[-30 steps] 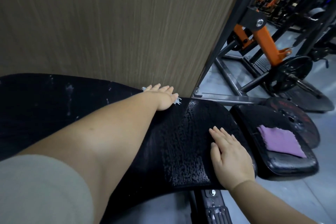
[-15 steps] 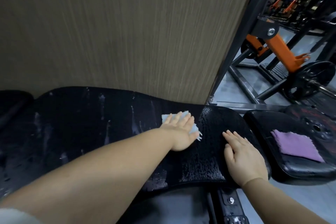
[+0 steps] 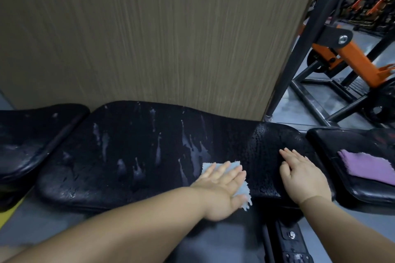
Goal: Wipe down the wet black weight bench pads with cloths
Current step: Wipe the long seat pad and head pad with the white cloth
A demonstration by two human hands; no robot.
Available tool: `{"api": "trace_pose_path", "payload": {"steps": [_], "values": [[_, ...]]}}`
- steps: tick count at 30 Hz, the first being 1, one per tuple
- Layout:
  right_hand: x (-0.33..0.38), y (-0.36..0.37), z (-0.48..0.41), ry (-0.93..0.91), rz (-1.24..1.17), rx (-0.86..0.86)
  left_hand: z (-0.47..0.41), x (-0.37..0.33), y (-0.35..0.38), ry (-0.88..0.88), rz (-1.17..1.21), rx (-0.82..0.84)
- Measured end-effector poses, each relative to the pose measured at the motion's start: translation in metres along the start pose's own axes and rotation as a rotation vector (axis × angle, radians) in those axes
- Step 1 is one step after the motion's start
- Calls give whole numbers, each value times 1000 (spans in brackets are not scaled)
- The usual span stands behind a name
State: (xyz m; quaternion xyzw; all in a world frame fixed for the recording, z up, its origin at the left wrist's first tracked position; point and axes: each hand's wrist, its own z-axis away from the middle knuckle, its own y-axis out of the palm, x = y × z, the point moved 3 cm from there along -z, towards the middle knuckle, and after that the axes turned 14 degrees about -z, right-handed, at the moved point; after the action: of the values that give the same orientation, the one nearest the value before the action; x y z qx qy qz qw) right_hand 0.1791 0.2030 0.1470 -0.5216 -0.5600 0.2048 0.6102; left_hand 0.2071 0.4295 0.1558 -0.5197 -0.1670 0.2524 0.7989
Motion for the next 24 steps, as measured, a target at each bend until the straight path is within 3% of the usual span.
{"api": "trace_pose_path", "payload": {"steps": [24], "values": [[-7, 4, -1, 2, -29, -69, -129, 104, -55, -242, 129, -61]]}}
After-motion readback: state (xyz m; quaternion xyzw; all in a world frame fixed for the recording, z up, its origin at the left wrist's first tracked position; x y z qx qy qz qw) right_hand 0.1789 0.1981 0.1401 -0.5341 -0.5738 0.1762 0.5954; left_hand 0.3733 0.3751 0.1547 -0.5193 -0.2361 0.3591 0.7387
